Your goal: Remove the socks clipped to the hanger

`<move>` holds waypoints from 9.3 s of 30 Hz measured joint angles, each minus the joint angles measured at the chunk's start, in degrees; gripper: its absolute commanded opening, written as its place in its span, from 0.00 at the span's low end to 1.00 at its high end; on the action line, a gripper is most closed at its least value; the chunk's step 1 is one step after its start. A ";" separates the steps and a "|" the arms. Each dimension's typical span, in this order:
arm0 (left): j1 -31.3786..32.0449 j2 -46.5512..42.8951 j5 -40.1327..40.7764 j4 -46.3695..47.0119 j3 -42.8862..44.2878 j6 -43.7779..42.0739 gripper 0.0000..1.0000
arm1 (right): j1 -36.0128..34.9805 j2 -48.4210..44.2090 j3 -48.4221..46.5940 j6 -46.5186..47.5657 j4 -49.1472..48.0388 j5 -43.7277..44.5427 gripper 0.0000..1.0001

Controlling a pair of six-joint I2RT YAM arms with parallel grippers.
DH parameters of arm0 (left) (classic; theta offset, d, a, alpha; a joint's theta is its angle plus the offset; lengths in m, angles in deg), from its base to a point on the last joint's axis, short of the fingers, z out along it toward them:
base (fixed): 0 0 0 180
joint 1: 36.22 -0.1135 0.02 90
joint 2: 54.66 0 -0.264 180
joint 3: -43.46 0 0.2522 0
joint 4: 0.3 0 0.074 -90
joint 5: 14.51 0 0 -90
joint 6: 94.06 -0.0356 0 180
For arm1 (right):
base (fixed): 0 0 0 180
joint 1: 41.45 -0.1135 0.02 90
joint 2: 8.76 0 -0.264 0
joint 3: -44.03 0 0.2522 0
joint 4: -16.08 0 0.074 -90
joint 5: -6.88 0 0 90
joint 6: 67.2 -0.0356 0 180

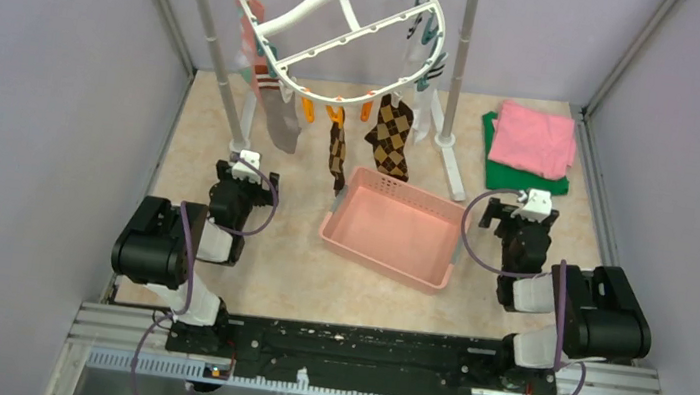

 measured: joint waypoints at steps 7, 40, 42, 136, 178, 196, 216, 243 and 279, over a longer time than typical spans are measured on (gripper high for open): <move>0.00 0.00 -0.04 -0.02 0.00 0.00 0.99 | 0.11 -1.31 -0.11 -1.05 2.19 2.86 0.99; -1.68 -37.64 -23.96 -93.94 39.60 -2.73 0.89 | -24.20 -23.69 -32.72 -32.87 73.48 4.11 0.99; -1.68 -37.79 -26.38 -96.19 41.44 -2.23 0.89 | -24.17 -23.67 -34.95 -35.45 78.47 7.10 0.99; -1.77 -24.41 -25.55 -111.36 73.90 -2.21 0.99 | -34.71 -2.54 -80.13 -35.80 82.09 -17.55 0.49; -2.99 -12.28 5.05 -107.73 77.09 -2.95 0.50 | -41.64 4.61 -83.82 -32.44 86.29 -22.62 0.49; -9.88 -0.52 1.36 -101.29 77.99 -3.85 0.26 | -41.66 2.67 -82.73 -31.85 86.64 -24.30 0.58; -10.27 -15.61 -14.23 -116.63 82.18 -4.55 0.99 | -17.51 -10.99 -71.45 -18.60 84.11 -28.20 0.88; -10.27 -14.14 -26.40 -138.16 104.02 -6.23 0.99 | -18.10 5.84 -70.97 -11.50 59.65 -46.95 0.14; -10.27 -15.41 -15.65 -132.52 102.64 -6.19 0.99 | -50.60 2.43 -70.20 -15.17 75.91 -14.25 0.39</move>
